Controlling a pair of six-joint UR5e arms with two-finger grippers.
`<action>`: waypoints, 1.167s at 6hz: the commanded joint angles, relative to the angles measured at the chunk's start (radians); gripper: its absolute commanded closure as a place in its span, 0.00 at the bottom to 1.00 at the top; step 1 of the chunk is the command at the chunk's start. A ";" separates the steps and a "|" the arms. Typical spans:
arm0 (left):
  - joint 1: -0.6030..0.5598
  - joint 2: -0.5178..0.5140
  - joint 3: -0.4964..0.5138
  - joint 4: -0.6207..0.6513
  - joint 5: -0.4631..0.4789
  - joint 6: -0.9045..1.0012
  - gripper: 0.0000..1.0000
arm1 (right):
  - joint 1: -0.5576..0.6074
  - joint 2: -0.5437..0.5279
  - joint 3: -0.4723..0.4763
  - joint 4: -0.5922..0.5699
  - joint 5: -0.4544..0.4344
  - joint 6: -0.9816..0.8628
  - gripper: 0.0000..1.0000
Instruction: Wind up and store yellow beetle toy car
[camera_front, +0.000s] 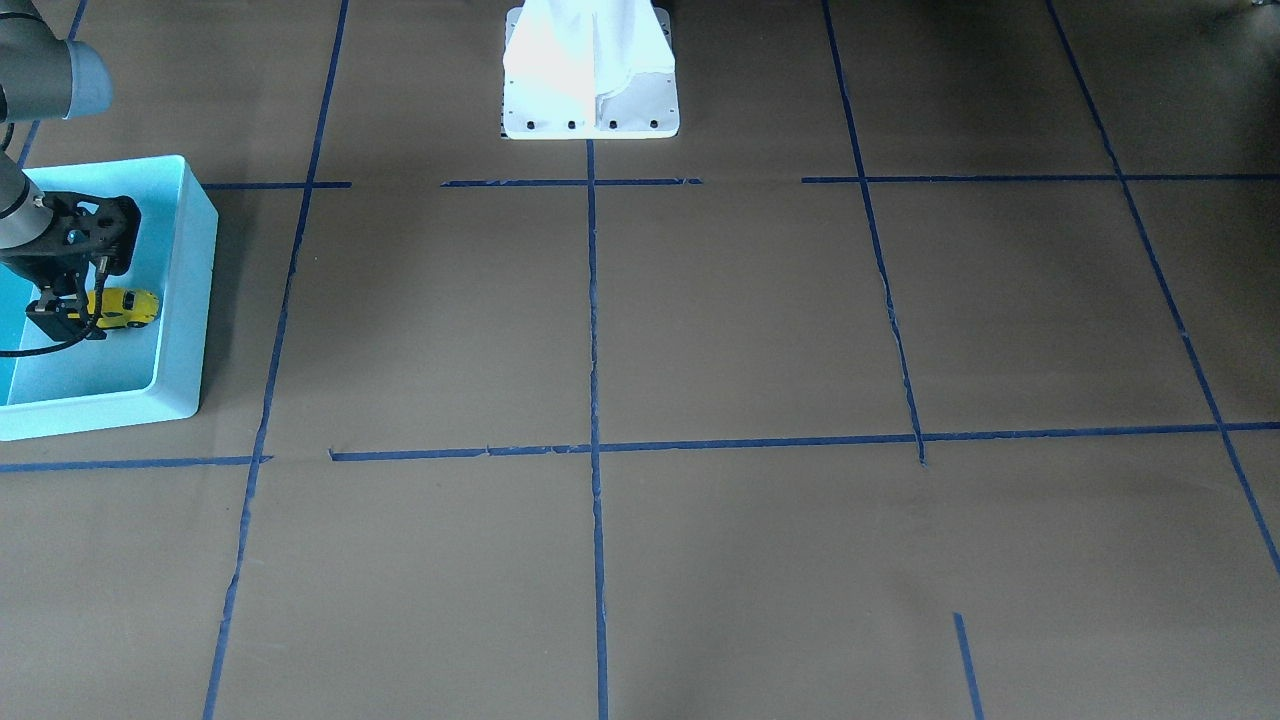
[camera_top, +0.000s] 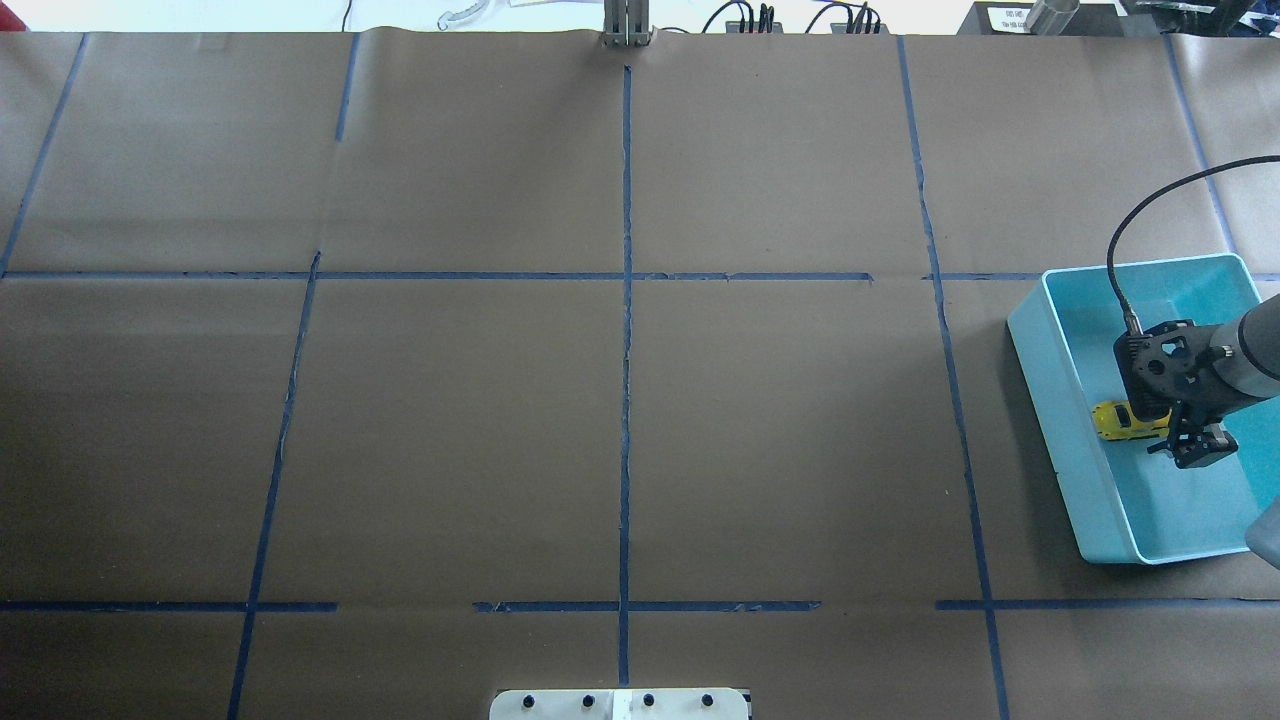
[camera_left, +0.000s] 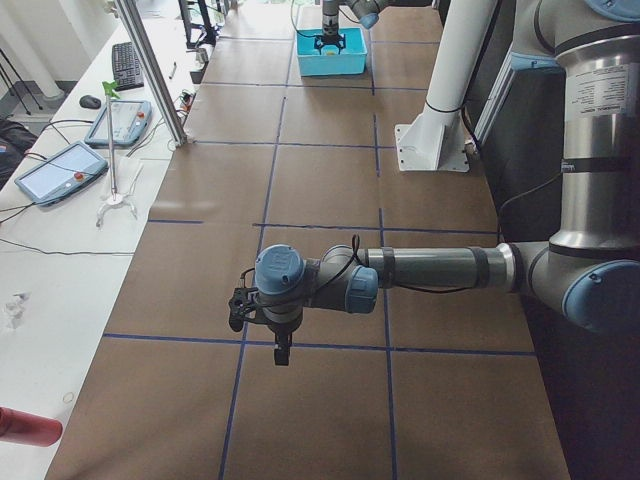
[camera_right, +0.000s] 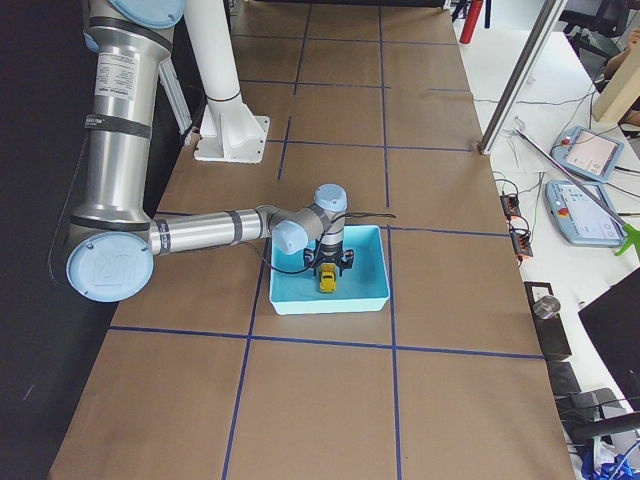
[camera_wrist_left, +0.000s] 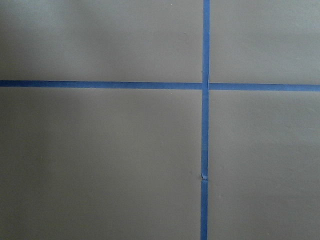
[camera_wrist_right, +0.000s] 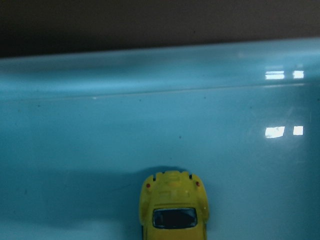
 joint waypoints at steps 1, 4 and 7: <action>0.000 0.000 0.007 0.000 0.001 0.002 0.00 | 0.062 -0.010 0.047 -0.013 0.048 0.001 0.00; 0.002 0.000 0.009 -0.001 0.000 0.002 0.00 | 0.316 0.029 0.050 -0.238 0.151 0.003 0.00; 0.002 -0.002 0.010 -0.003 0.001 0.002 0.00 | 0.667 0.105 0.046 -0.701 0.261 0.140 0.00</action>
